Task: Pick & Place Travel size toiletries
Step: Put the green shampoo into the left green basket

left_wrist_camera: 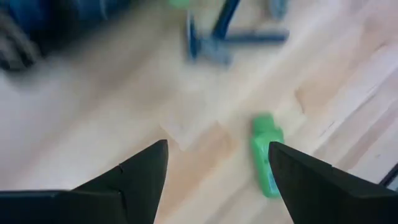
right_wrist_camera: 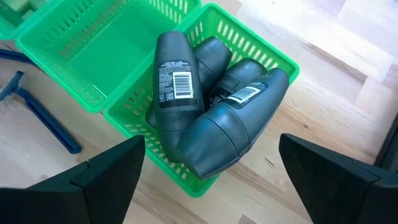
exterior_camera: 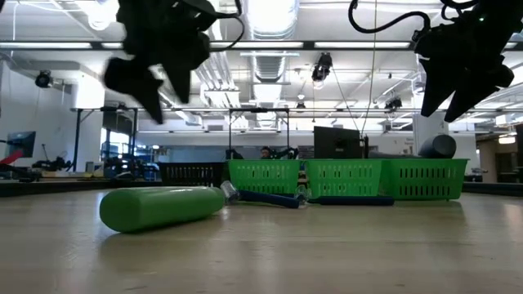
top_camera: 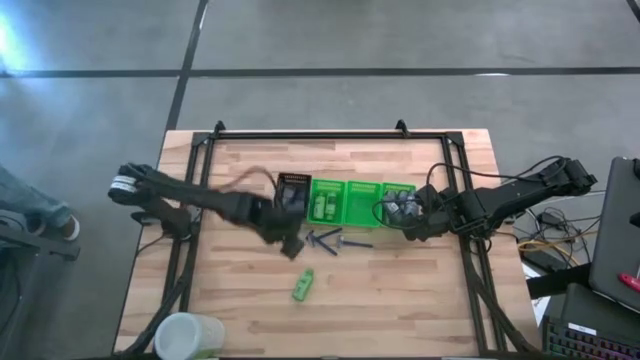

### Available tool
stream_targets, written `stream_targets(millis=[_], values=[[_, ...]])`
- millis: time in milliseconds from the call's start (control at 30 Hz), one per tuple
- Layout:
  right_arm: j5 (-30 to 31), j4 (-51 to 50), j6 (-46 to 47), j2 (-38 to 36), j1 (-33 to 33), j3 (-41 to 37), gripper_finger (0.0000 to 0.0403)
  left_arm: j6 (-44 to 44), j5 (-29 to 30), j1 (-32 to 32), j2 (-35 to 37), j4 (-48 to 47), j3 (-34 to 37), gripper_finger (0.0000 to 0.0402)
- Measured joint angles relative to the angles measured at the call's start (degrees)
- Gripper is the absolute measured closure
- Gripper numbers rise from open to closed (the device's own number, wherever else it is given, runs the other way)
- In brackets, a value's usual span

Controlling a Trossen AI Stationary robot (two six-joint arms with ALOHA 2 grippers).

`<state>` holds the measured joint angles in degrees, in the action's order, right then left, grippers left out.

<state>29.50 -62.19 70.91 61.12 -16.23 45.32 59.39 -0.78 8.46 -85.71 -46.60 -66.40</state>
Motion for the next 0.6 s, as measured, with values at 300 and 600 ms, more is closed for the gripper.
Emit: stream_targets(millis=[300, 600], values=[[0.0, -0.2, -4.6, 0.0, 0.0, 0.0, 0.0035, 22.4, 0.9, 9.4, -11.4, 3.1, -4.1, 0.0119], [-2.4, -0.9, -6.9, 0.0, 0.0, 0.0, 0.0035, 18.2, 0.7, 11.1, -26.3, -7.9, -20.8, 0.0119]])
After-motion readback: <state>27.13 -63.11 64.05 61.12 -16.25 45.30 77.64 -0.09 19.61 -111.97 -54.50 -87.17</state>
